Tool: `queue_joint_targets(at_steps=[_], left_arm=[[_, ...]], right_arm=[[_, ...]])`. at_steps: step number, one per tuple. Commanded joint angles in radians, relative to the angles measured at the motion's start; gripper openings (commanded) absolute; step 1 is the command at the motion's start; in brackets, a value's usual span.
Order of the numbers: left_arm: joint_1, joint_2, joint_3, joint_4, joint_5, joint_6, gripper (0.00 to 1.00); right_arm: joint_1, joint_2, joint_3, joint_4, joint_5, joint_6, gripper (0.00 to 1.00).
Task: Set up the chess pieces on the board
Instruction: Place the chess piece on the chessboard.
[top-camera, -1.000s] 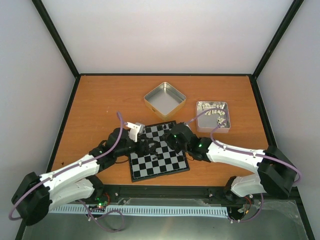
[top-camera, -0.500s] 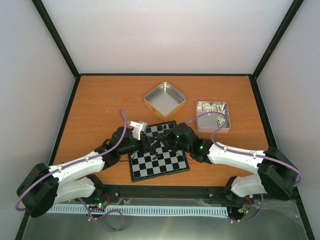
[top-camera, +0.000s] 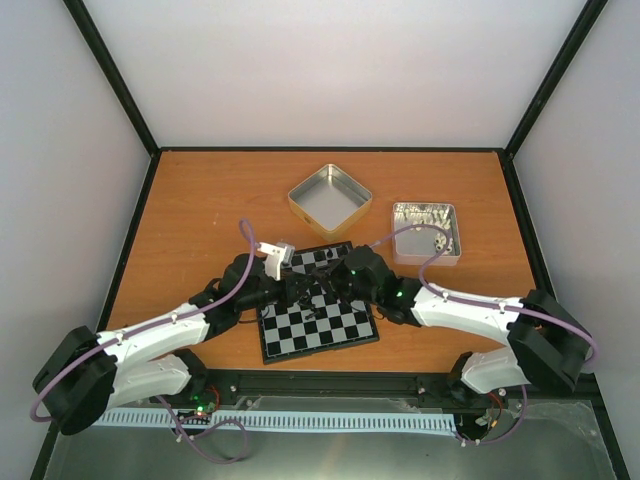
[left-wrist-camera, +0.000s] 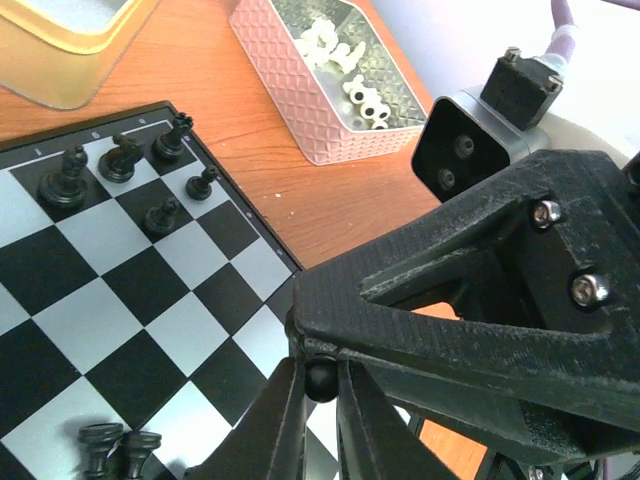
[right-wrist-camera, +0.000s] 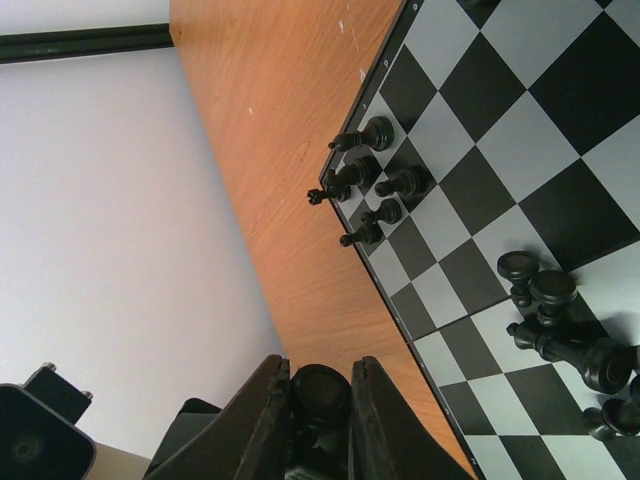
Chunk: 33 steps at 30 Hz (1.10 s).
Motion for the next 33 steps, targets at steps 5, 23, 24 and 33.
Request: queue_joint_targets(at_steps=[5, 23, 24, 33], left_arm=[[-0.006, -0.025, 0.040, -0.057, -0.065, 0.062, 0.01], [-0.005, 0.263, 0.460, -0.785, -0.167, 0.226, 0.01], [-0.005, 0.302, 0.494, -0.805, -0.164, 0.234, 0.01], [-0.005, 0.580, 0.755, -0.926, -0.175, 0.266, 0.01]], right_arm=[[-0.003, 0.039, -0.014, 0.011, -0.020, 0.012, 0.18], [-0.056, -0.224, -0.042, -0.363, 0.339, -0.246, 0.64], [-0.056, -0.247, -0.051, -0.382, 0.358, -0.248, 0.64], [-0.062, -0.414, -0.115, -0.496, 0.471, -0.259, 0.64]])
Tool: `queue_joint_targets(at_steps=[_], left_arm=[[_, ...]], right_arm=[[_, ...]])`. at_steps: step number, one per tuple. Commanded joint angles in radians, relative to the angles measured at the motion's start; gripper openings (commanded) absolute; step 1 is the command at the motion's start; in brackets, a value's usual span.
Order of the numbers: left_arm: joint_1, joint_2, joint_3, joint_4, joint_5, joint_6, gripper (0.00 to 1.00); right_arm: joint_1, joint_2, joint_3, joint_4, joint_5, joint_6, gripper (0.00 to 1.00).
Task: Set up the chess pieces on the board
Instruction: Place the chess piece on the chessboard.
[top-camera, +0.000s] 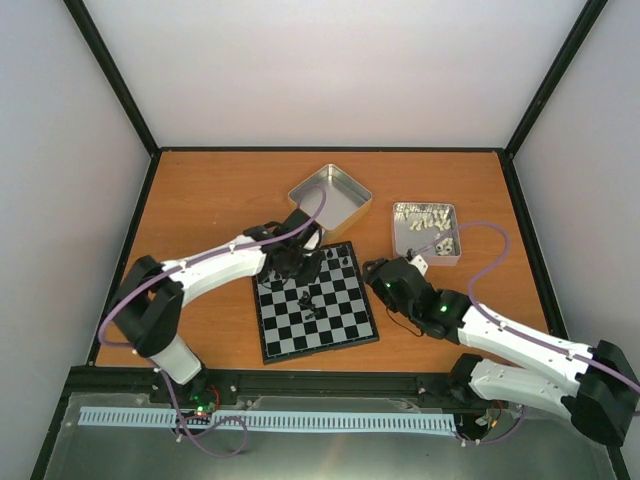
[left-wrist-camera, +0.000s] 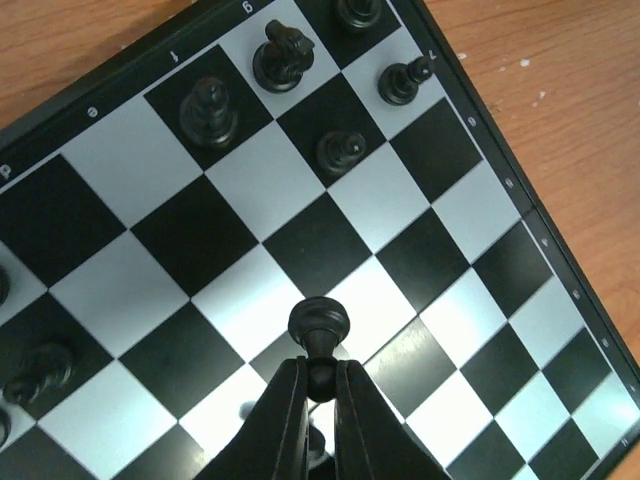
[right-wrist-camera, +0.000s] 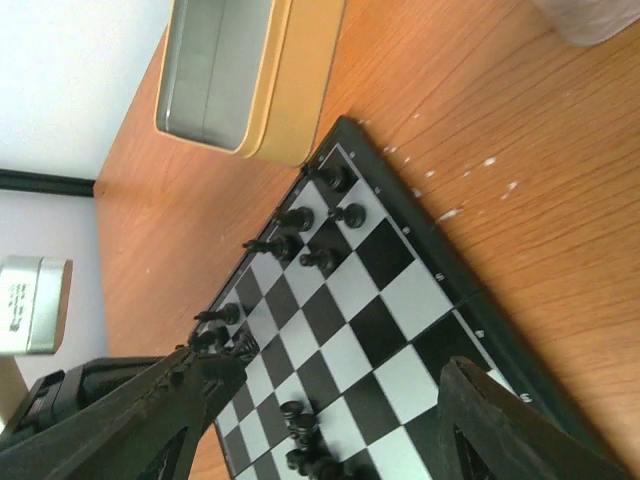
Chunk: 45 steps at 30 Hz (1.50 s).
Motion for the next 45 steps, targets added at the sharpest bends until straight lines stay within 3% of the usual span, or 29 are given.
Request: queue_joint_targets(at_steps=[1, 15, 35, 45], left_arm=[[-0.004, 0.096, 0.118, -0.099, -0.012, 0.034, 0.01], [-0.002, 0.279, 0.269, -0.182, -0.071, 0.023, 0.03], [0.009, 0.323, 0.301, -0.170, -0.104, 0.025, 0.10], [0.012, 0.337, 0.325, -0.153, -0.073, 0.026, 0.07]], right_arm=[[-0.009, -0.074, -0.023, -0.091, 0.119, -0.024, 0.64], [-0.011, -0.167, -0.047, -0.138, 0.167, -0.042, 0.64], [-0.011, -0.189, -0.048, -0.152, 0.176, -0.044, 0.64], [-0.011, -0.188, -0.051, -0.152, 0.173, -0.035, 0.64]])
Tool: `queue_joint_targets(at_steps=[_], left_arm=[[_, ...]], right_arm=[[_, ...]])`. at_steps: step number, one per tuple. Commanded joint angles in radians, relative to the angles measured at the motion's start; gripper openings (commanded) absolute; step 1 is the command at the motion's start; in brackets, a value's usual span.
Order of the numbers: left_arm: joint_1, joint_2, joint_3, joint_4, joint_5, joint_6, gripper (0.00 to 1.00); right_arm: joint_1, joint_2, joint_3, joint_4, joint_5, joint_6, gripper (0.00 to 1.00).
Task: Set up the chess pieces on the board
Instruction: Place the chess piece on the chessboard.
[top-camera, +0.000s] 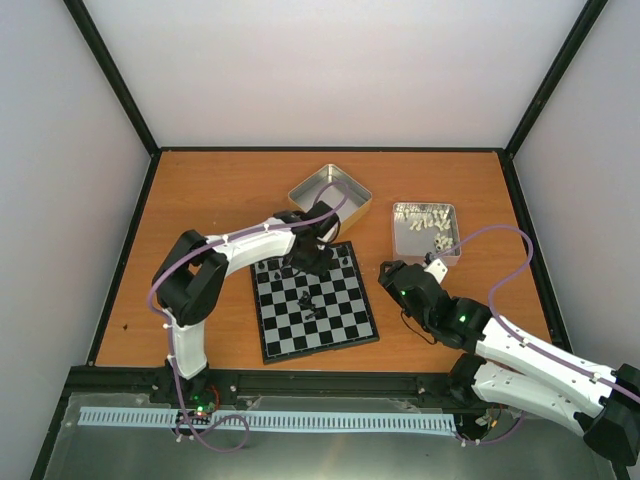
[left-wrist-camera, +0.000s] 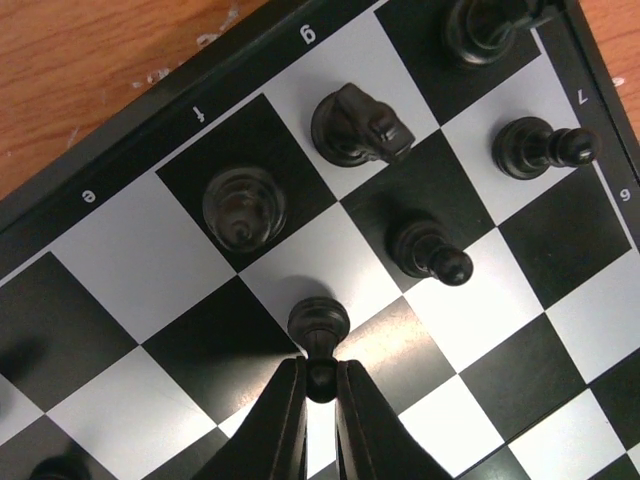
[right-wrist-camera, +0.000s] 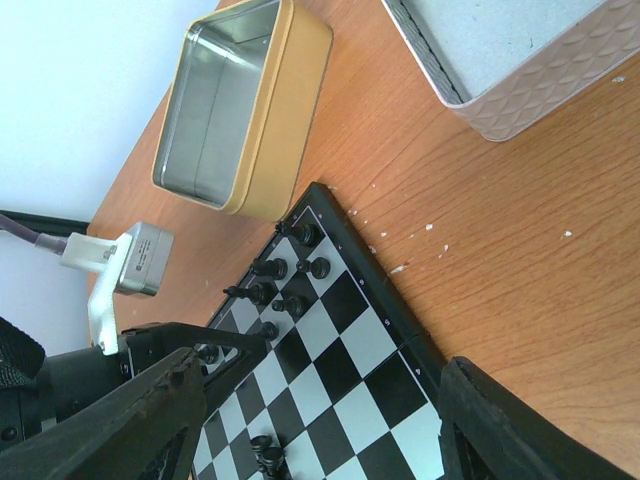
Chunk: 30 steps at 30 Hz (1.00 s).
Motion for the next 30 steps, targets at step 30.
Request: queue_joint_targets(at_steps=[30], left_arm=[[0.008, -0.016, 0.023, 0.056, 0.027, 0.001, 0.11]], right_arm=[[-0.007, 0.007, -0.021, -0.004, 0.038, 0.008, 0.64]])
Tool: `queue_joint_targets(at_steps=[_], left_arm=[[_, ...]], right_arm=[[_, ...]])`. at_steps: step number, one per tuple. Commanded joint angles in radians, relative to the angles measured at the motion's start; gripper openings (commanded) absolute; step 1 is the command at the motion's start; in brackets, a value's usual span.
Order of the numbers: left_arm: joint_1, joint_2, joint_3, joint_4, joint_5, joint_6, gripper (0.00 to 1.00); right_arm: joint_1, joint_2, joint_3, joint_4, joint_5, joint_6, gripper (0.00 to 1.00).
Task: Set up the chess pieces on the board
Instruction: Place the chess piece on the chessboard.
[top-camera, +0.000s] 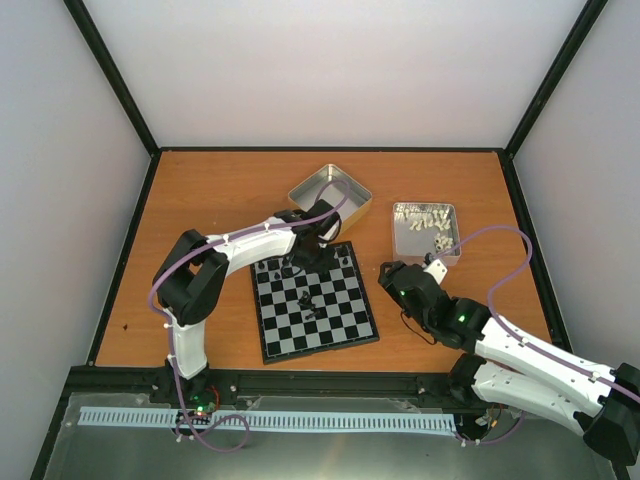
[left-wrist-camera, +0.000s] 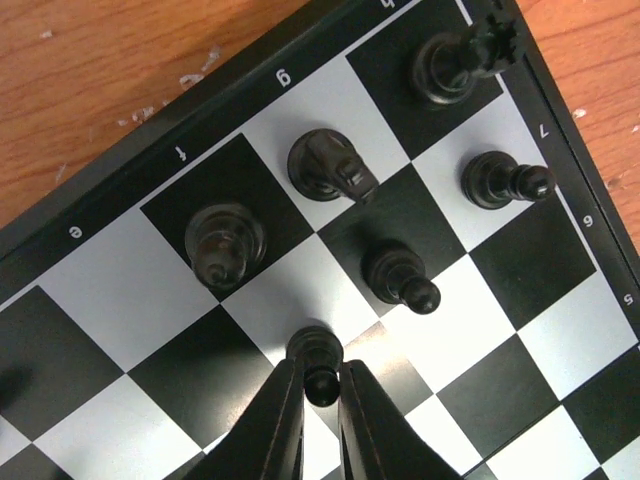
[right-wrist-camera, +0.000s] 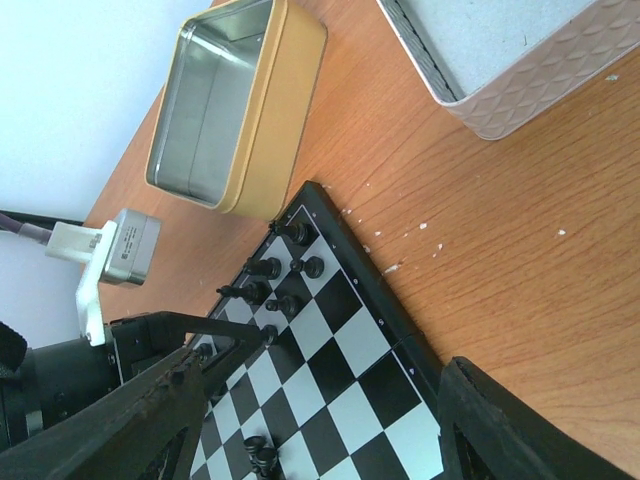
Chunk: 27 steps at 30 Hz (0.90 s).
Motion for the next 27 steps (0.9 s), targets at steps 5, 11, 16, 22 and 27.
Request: queue_joint_targets(at_steps=[5, 11, 16, 22, 27], left_arm=[[0.009, -0.022, 0.005, 0.044, -0.019, -0.004, 0.09], [0.009, -0.015, 0.005, 0.043, -0.033, -0.008, 0.10], [0.009, -0.041, 0.000, 0.030, -0.023, -0.007, 0.22], [0.009, -0.111, -0.008, 0.030, 0.018, -0.005, 0.34], [0.009, -0.200, -0.044, 0.056, 0.009, -0.022, 0.36]], right_arm=[[-0.006, 0.001, -0.018, -0.006, 0.038, 0.009, 0.64], [-0.006, 0.000, -0.020, -0.008, 0.039, 0.008, 0.64], [-0.006, -0.001, -0.018, -0.009, 0.038, 0.007, 0.64], [-0.006, 0.013, -0.015, 0.006, 0.029, -0.016, 0.64], [-0.006, 0.040, -0.004, 0.029, -0.004, -0.089, 0.64]])
